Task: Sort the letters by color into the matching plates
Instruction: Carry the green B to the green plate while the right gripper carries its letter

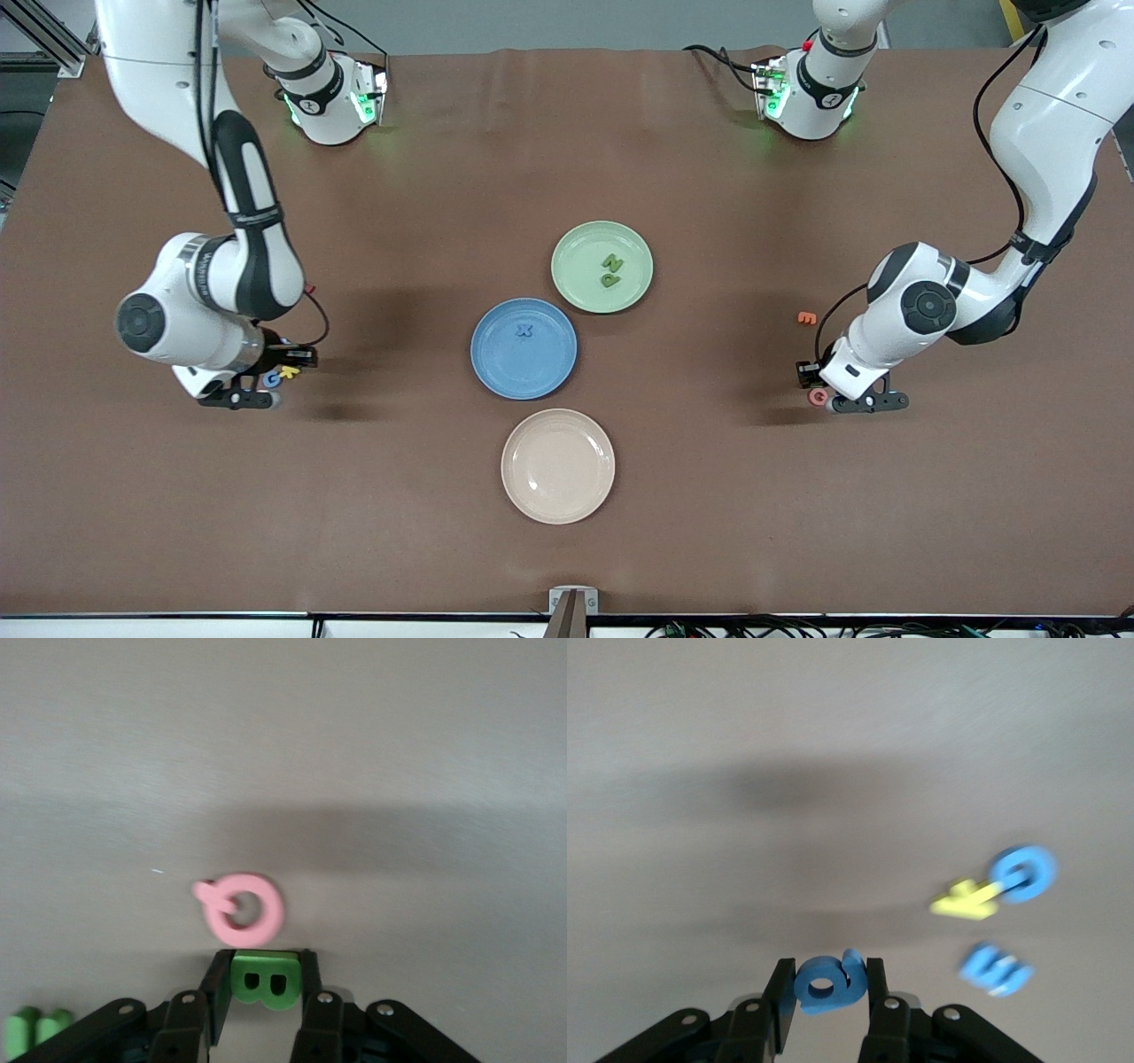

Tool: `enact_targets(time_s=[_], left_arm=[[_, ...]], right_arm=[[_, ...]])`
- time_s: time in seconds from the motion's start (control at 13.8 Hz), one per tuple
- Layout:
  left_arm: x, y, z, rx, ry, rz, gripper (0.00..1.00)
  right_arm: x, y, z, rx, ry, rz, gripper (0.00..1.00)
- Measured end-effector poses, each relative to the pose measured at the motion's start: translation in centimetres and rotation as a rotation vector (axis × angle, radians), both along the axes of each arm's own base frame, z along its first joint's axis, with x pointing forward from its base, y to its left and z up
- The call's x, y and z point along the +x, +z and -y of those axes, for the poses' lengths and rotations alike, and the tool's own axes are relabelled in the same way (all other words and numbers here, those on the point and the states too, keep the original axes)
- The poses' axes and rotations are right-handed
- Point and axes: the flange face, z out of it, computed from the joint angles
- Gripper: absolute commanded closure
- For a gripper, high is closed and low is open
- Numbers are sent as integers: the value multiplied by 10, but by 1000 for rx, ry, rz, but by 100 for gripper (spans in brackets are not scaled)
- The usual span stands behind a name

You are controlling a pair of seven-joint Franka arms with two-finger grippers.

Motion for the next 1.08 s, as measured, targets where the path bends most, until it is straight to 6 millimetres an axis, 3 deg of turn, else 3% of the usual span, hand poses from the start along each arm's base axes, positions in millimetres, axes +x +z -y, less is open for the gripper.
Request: enact_targets(time_s=[0.36,0.51,0.87,1.08], left_arm=[[-40,11,79,-65,-62,-33,93],[-60,17,113,-90,-37,-53,93],[-116,40,199,-130,55,-101,93],[-154,44,253,-110,122,-134,93]], right_arm=[[-21,14,-141,-53,-198,-2,85],[-30,21,-188,-64,-255,12,85],[-37,9,-277,-77,-371,30,85],[-35,-2,-312,-69,-424,33,85]])
